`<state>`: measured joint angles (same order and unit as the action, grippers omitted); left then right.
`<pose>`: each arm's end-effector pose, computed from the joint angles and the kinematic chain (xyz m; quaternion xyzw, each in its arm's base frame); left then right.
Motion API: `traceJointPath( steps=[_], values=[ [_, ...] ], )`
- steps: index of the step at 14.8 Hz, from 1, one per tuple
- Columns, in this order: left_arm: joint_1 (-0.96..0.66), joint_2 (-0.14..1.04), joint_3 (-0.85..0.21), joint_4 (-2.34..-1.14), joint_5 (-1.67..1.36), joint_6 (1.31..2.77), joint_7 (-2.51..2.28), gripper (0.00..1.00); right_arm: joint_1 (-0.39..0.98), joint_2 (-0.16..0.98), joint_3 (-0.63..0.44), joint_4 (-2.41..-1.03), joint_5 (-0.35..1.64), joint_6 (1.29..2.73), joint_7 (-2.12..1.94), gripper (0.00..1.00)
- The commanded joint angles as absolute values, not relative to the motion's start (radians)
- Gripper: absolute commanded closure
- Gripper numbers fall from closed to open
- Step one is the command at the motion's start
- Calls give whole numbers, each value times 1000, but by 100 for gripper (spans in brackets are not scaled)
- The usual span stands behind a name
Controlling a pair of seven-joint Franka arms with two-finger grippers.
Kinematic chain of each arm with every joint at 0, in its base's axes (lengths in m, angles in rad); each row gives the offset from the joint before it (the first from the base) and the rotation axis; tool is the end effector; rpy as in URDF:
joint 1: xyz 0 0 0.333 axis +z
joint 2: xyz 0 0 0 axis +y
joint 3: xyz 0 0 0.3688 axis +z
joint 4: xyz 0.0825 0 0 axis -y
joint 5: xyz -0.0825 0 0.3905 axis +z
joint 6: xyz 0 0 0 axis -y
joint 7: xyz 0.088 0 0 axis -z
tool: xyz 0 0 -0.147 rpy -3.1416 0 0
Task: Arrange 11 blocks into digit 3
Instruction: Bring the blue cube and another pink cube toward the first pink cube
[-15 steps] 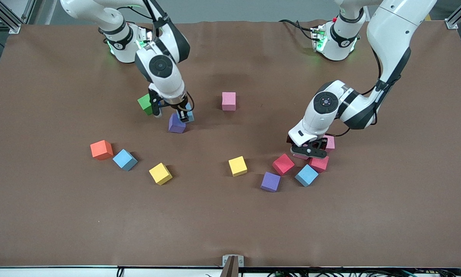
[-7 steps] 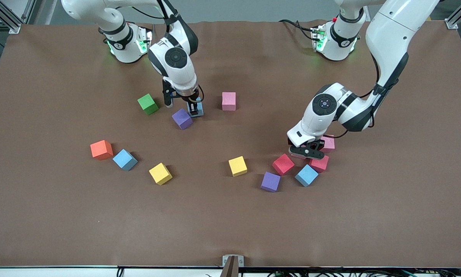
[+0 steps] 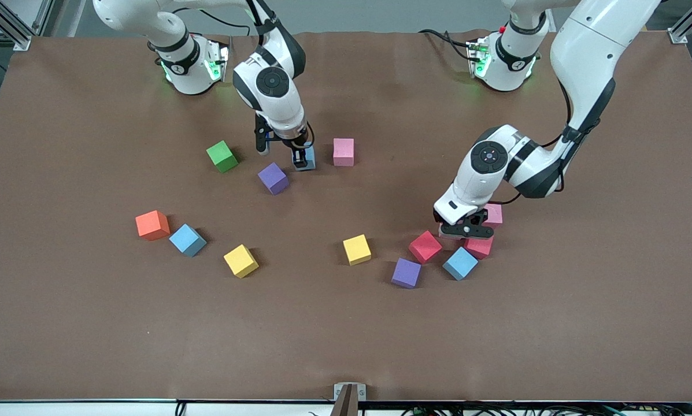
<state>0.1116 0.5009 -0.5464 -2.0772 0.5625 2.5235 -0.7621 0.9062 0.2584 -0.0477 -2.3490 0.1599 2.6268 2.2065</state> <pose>0.5662 -0.2482 0.2210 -0.9981 0.0335 -0.0488 0.0159 0.3503 0.4039 0.2293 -0.7364 0.6756 0.0335 0.0115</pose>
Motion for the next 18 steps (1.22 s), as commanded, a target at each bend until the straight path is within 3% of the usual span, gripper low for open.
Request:
traceJointPath(
  steps=[1,8,18],
  values=[
    [123,465,-598,-2085,571,2499,-915,58,936,281,-54,-2346,201,2658,2243,100],
    [126,403,-771,-2091,558,2320,-1582,58,971,334,-54,-2293,201,2657,2313,100],
    [114,448,-899,-2105,529,2318,-2429,58,986,374,-54,-2252,201,2645,2358,100]
  ],
)
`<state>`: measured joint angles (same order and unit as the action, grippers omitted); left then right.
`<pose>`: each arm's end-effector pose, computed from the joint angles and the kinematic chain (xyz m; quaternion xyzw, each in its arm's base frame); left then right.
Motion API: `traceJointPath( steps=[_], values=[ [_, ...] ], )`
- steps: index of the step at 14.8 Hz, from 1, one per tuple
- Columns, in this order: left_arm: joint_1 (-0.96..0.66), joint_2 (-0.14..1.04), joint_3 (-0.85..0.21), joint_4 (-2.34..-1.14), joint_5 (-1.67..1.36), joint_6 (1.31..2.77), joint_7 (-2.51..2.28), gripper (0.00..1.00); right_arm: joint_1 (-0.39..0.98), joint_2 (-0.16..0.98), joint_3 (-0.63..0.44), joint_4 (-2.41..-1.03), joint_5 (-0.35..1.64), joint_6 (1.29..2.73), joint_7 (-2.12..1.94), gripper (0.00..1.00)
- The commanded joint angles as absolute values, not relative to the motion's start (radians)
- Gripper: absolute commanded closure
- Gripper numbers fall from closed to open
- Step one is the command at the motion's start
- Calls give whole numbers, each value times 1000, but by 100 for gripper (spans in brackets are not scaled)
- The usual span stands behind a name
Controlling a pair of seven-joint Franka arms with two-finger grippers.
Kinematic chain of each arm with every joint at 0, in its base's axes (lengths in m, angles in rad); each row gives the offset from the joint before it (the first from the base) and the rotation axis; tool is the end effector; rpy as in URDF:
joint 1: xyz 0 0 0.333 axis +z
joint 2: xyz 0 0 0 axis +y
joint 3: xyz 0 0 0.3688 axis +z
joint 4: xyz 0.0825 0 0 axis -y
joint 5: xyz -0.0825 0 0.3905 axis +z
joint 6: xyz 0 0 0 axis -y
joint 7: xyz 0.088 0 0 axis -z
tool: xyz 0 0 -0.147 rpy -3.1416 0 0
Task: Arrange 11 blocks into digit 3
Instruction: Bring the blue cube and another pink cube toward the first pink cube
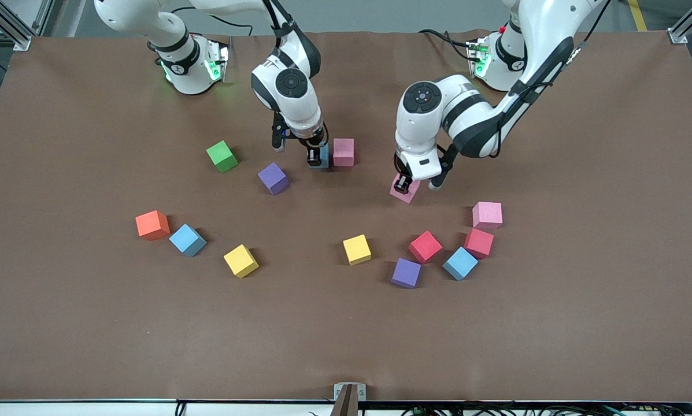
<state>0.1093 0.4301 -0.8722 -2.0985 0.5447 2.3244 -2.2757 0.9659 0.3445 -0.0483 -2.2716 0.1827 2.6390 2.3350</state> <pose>0.4551 -0.3838 0.2830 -0.8324 -0.5532 -0.0322 0.0007 0.3420 0.4444 0.2111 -0.7056 0.7075 0.0374 0.0101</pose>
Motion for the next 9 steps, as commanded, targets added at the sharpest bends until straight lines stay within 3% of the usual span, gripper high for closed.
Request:
traceJointPath(
  steps=[1,9],
  values=[
    [114,449,-907,-2114,529,2318,-2504,58,988,376,-54,-2250,201,2645,2373,100],
    [20,497,-933,-2135,531,2322,-2868,58,1000,383,-54,-2246,201,2645,2385,100]
  ],
)
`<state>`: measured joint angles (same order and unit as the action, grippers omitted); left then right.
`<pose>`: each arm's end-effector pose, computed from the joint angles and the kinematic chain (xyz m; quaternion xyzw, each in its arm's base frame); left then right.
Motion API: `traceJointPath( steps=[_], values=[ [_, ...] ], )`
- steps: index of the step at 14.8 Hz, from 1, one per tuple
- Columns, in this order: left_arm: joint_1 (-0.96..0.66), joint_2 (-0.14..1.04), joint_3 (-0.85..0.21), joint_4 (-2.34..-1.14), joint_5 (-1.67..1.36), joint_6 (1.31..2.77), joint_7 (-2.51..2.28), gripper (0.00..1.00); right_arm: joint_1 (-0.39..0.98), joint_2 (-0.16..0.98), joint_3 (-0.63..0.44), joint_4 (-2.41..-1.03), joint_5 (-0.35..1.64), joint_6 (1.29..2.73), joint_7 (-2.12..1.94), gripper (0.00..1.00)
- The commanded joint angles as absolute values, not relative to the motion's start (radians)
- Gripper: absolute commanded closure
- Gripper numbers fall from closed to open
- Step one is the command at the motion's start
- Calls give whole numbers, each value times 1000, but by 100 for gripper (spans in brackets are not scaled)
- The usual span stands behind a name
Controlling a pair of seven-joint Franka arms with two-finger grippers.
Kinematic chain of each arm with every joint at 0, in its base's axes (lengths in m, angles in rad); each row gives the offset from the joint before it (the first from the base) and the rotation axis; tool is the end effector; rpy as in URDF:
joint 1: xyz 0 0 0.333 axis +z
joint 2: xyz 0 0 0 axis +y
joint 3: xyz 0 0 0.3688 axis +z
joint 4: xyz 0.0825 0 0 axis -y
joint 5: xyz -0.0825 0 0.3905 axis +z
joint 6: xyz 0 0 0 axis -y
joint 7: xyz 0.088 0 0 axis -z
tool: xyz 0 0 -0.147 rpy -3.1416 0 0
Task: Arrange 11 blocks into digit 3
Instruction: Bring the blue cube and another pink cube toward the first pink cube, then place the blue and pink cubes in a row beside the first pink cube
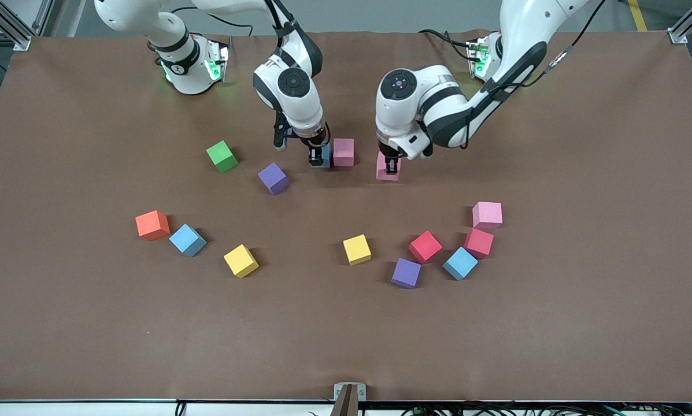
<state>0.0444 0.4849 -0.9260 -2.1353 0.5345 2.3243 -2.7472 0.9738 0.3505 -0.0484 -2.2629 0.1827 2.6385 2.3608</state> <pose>0.3916 -0.4275 0.2581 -0.7231 -0.6905 0.0001 0.0198 0.3403 0.4495 0.2108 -0.6993 0.7138 0.0376 0.0106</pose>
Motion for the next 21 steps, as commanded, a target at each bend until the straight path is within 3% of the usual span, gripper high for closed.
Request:
traceJointPath(
  steps=[1,12,18,21],
  values=[
    [9,515,-931,-2135,537,2324,-2887,58,1000,383,-54,-2246,201,2645,2388,100],
    [-60,598,-920,-2096,545,2327,-2970,58,1005,394,-54,-2234,201,2646,2398,99],
    [-164,618,-815,-2033,543,2327,-2991,57,1019,405,-54,-2223,201,2645,2408,99],
    [-175,627,-813,-2023,538,2327,-2991,56,1019,405,-54,-2221,201,2643,2408,99]
  ],
)
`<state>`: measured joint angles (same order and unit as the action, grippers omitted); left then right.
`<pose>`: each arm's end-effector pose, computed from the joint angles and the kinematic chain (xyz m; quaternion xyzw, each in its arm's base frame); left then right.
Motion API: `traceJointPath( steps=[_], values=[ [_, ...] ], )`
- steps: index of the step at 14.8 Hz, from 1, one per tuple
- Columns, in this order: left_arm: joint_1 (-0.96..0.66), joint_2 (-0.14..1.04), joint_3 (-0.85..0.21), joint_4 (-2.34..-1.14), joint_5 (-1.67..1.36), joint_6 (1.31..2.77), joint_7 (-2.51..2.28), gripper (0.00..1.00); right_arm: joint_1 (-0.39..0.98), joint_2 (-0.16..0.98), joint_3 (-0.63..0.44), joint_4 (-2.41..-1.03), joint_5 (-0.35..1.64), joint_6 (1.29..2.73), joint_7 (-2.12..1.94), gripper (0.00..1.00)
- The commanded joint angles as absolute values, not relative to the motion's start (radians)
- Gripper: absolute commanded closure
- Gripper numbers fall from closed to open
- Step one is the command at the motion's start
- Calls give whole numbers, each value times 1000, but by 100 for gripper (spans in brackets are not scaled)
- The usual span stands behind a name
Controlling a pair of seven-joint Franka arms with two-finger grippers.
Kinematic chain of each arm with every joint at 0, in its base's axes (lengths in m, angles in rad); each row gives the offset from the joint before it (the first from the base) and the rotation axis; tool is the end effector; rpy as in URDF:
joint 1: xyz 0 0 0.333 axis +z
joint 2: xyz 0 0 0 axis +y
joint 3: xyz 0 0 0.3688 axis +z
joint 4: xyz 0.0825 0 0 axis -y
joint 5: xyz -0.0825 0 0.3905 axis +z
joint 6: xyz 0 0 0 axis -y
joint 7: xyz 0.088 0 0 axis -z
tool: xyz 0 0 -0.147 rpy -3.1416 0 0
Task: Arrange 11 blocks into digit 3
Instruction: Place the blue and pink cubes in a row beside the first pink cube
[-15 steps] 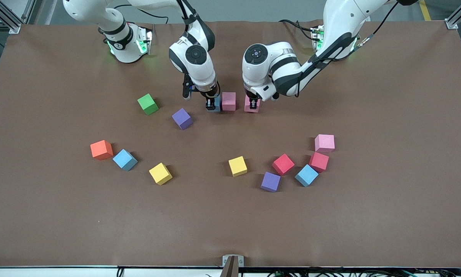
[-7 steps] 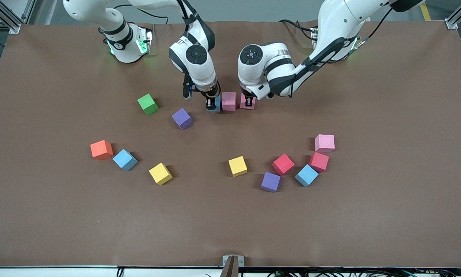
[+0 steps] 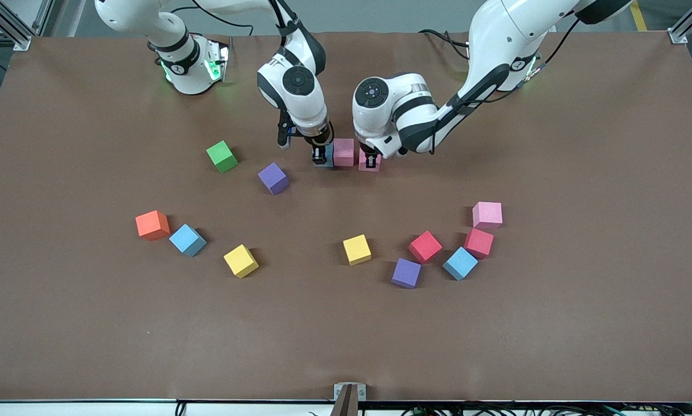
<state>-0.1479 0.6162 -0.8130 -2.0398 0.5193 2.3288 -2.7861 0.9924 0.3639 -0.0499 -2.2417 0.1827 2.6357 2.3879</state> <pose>0.3720 -0.4780 0.2131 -0.7253 -0.6863 0.0294 0.0450 0.3368 0.4612 0.2106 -0.6960 0.7169 0.0379 0.0123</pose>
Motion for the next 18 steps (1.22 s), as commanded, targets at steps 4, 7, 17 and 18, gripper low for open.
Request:
traceJointPath(
  steps=[4,7,17,18],
  values=[
    [-181,627,-813,-2023,531,2327,-2993,56,1019,403,-54,-2223,201,2642,2407,99],
    [-190,632,-813,-2014,531,2327,-3008,55,1015,403,-54,-2223,201,2640,2402,95],
    [-192,646,-811,-2002,546,2327,-3007,0,1005,403,-57,-2211,195,2617,2398,0],
    [-190,643,-811,-2003,548,2324,-3002,0,1005,402,-57,-2204,195,2602,2398,0]
  ],
)
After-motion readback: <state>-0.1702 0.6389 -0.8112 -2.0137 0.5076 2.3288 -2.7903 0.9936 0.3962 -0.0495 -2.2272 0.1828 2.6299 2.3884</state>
